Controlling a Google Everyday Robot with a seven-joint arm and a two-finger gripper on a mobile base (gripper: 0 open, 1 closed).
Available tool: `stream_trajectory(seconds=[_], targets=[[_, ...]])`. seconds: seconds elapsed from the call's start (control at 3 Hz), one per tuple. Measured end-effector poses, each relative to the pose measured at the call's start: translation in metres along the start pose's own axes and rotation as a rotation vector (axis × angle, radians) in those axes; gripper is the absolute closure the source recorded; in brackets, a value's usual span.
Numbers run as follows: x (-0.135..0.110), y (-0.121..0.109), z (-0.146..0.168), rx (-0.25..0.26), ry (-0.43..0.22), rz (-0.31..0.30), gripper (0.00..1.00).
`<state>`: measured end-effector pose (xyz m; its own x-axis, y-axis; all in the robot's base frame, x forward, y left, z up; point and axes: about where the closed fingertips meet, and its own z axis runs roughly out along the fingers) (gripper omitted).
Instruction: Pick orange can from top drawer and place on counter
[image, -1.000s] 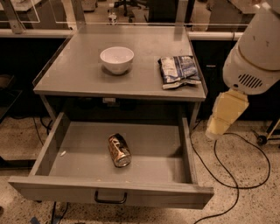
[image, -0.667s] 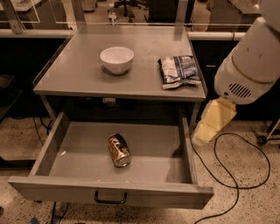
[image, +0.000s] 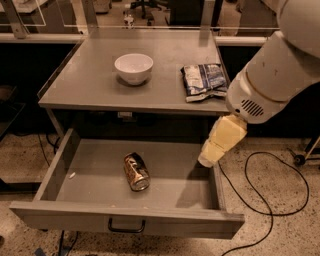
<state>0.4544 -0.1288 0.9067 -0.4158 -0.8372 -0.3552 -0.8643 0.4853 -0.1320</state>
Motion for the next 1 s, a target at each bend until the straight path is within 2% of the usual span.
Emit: stream_trajectory(seconds=[0.33,0.67,1.0], targets=[[-0.001,0.002,0.000,-0.004,-0.012,-0.004,0.00],[-0.038,0.033,0.080,-0.102,-0.073,0.047,0.00],[-0.039,0.033,0.082,-0.101,-0.077,0.050,0.00]])
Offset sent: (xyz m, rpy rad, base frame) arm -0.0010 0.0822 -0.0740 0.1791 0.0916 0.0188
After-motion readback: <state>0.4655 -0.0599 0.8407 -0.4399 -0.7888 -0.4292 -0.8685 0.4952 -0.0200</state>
